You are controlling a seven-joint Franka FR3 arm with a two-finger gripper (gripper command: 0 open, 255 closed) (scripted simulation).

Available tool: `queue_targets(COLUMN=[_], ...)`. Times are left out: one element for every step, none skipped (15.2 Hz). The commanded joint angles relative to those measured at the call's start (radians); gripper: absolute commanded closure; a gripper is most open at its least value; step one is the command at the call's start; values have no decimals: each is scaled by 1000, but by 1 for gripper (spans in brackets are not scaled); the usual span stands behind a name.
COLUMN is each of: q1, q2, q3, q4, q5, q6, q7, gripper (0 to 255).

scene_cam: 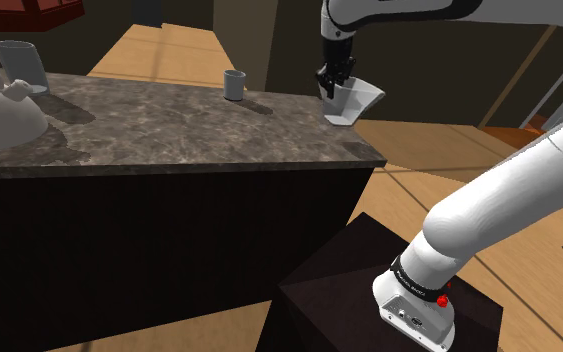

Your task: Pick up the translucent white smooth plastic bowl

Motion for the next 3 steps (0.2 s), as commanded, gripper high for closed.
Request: queue_targets(q1=[0,0,0], q2=[3,3,3], q3=[1,1,2], q4=[30,32,33], q5=[1,1,1], q6=[-26,-28,-28], q7=[-7,-8,-8], gripper=[255,255,255])
